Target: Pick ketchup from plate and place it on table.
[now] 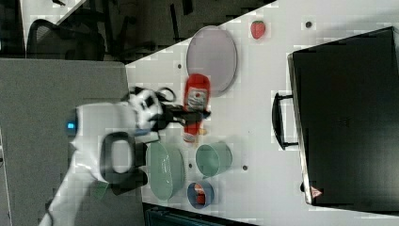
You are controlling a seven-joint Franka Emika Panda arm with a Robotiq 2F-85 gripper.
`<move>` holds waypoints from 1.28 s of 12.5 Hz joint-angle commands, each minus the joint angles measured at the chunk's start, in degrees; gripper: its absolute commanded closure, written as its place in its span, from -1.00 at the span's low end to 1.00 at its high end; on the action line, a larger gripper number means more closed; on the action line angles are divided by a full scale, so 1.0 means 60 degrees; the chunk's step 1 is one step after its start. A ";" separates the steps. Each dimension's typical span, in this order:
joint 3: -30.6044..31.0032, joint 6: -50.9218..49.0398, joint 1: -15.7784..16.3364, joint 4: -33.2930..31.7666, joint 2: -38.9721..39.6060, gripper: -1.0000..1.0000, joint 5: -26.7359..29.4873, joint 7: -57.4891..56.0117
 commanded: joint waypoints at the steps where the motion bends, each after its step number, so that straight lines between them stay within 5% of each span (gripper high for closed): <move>1: 0.0017 0.0902 0.0082 -0.1057 0.0295 -0.19 -0.0027 -0.0181; 5: -0.0009 0.1887 0.0083 -0.1586 0.1190 -0.27 -0.0027 -0.0180; 8: -0.0016 0.2466 0.0083 -0.1567 0.1843 -0.93 -0.0027 -0.0182; 9: -0.0026 0.2562 0.0082 -0.1524 0.1833 -1.00 -0.0026 -0.0180; 16: 0.0003 -0.0098 0.0088 0.0048 -0.0778 -1.00 0.0012 0.2290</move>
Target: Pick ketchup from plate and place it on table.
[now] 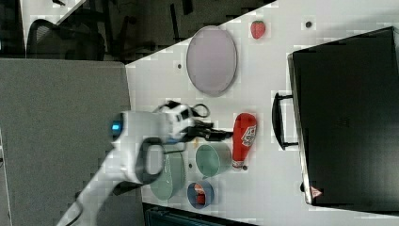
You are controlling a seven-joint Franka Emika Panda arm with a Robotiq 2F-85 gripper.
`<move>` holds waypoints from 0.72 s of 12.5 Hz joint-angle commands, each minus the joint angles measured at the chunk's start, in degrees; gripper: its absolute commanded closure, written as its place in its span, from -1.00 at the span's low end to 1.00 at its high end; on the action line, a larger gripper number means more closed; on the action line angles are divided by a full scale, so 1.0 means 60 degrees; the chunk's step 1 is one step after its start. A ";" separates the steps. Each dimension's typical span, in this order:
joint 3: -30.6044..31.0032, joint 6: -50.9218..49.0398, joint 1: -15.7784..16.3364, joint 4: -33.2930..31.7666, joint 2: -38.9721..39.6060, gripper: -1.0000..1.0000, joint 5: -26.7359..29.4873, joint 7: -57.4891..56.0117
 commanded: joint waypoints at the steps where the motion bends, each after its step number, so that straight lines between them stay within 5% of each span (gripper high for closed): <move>1: 0.0092 -0.1193 -0.0011 0.1350 -0.1587 -1.00 0.0012 0.2340; 5: 0.0093 -0.4264 -0.0011 0.3053 -0.2404 -1.00 0.0012 0.4469; 9: 0.0090 -0.6779 -0.0004 0.4399 -0.2472 -1.00 0.0016 0.4501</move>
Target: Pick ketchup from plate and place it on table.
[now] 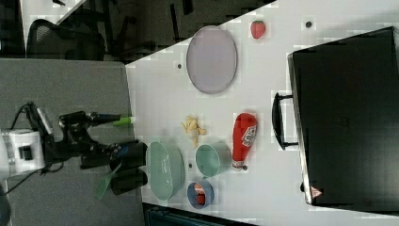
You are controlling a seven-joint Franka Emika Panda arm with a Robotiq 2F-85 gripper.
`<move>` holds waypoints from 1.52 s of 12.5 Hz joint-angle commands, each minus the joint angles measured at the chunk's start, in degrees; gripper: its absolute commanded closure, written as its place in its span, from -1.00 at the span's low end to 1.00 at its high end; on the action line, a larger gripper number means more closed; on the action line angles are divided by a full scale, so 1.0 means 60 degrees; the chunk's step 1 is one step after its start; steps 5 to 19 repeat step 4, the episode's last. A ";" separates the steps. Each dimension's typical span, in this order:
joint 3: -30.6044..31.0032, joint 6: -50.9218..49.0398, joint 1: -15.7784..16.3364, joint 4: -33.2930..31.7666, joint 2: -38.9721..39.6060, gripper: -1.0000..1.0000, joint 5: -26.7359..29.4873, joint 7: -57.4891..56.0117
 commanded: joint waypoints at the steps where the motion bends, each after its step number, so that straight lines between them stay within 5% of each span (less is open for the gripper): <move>1: -0.0015 -0.1098 -0.0058 0.0233 0.0566 -1.00 0.0101 0.0699; 19: -0.0021 -0.1026 -0.0058 0.0400 0.0577 -1.00 0.0097 0.0699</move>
